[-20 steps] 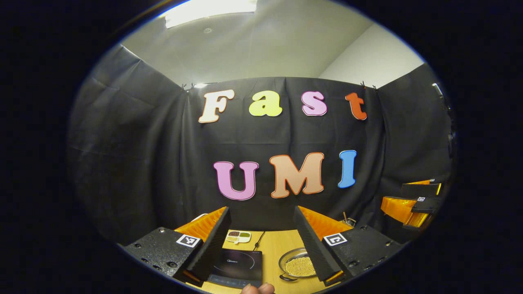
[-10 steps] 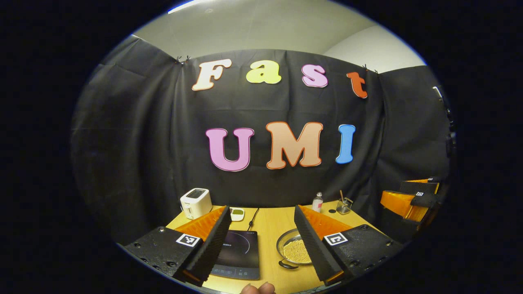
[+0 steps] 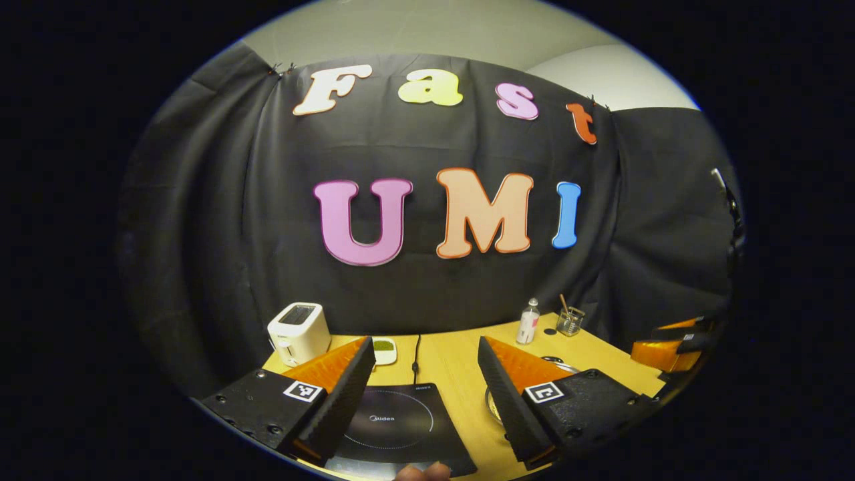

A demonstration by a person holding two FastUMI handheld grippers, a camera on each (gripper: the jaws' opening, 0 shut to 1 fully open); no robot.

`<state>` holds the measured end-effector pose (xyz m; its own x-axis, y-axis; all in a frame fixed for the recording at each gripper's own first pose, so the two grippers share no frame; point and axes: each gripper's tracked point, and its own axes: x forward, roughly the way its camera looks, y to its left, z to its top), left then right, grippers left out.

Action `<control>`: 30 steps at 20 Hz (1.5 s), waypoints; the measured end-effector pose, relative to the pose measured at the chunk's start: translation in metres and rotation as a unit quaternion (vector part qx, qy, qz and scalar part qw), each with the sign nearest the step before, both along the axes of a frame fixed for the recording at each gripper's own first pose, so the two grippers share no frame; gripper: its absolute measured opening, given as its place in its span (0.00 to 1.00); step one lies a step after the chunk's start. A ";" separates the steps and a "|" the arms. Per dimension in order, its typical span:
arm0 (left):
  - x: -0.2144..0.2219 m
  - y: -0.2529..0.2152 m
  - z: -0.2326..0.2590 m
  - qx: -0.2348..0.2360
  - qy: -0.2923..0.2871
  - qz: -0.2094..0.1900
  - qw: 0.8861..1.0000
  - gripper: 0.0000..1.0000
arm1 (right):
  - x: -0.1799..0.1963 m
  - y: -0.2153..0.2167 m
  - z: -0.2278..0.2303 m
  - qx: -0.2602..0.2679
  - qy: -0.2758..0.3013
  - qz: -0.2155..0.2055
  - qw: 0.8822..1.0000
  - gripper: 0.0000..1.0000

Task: First push the handle of the pot to place it horizontally, then grasp the pot with both hands and set it on the induction cooktop.

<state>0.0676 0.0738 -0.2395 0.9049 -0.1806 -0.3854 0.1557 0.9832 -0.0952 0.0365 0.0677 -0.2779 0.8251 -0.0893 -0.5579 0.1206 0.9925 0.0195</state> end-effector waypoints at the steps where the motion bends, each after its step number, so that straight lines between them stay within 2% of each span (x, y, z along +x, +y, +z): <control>1: -0.003 0.002 -0.014 -0.008 0.016 -0.007 1.000 0.94 | 0.000 0.008 -0.022 0.014 0.023 -0.003 1.000 0.55; 2: -0.002 0.005 -0.023 -0.011 0.027 -0.010 1.000 0.95 | -0.003 0.010 -0.039 0.020 0.042 -0.011 0.999 0.44; 4: -0.006 0.015 -0.039 -0.003 0.048 -0.014 0.999 0.95 | -0.013 0.008 -0.075 0.022 0.081 -0.028 0.996 0.34; 6: -0.010 0.023 -0.051 -0.006 0.062 -0.009 0.998 0.95 | -0.022 0.011 -0.107 0.040 0.120 -0.042 0.991 0.00; 7: -0.011 0.024 -0.057 -0.012 0.071 -0.008 0.997 0.95 | -0.028 0.010 -0.120 0.046 0.137 -0.055 0.988 0.10; 8: -0.015 0.025 -0.064 -0.016 0.083 -0.008 0.996 0.95 | -0.035 0.011 -0.132 0.058 0.156 -0.071 0.984 0.10; 9: -0.016 0.027 -0.070 -0.017 0.092 -0.008 0.996 0.95 | -0.040 0.016 -0.144 0.075 0.174 -0.078 0.979 0.04; 11: -0.016 0.033 -0.074 -0.019 0.096 -0.006 0.995 0.95 | -0.047 0.013 -0.163 0.070 0.195 -0.084 0.975 0.00; 14: -0.017 0.041 -0.082 -0.016 0.105 -0.005 0.994 0.95 | -0.059 0.019 -0.185 0.070 0.232 -0.075 0.967 0.03; 19: -0.022 0.050 -0.086 -0.019 0.110 -0.004 0.994 0.95 | -0.065 0.023 -0.227 0.115 0.267 -0.107 0.951 0.03; 20: -0.023 0.052 -0.088 -0.017 0.114 -0.004 0.993 0.95 | -0.064 0.023 -0.231 0.117 0.272 -0.111 0.949 0.00; 21: -0.023 0.054 -0.088 -0.017 0.116 -0.002 0.993 0.95 | -0.062 0.024 -0.235 0.118 0.275 -0.114 0.947 0.03; 30: -0.026 0.074 -0.091 -0.021 0.121 0.015 0.992 0.95 | -0.046 0.056 -0.246 0.145 0.288 -0.119 0.939 0.02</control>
